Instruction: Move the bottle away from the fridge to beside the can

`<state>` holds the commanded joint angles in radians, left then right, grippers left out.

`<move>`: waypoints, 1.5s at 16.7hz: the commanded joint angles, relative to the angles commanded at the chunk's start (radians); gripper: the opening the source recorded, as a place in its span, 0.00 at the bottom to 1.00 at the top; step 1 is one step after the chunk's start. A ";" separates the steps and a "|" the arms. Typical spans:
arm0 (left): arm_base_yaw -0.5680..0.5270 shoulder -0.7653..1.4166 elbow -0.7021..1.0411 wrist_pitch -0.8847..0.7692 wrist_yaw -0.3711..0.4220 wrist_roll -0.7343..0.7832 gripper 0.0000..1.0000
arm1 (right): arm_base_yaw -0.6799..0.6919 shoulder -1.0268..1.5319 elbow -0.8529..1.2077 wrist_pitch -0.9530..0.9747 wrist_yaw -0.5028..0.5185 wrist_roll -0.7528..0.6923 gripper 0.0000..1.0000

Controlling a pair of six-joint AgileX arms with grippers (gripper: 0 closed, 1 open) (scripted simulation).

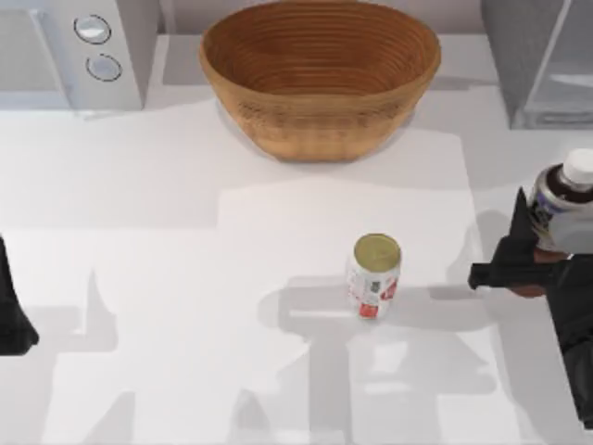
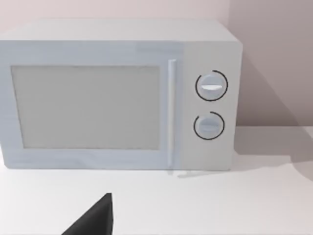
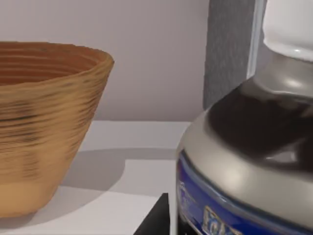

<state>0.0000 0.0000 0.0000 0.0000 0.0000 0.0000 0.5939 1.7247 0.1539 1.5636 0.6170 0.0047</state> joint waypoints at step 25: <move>0.000 0.000 0.000 0.000 0.000 0.000 1.00 | 0.097 -0.056 -0.089 0.028 0.098 0.001 1.00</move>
<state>0.0000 0.0000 0.0000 0.0000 0.0000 0.0000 0.6911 1.6690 0.0651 1.5915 0.7155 0.0059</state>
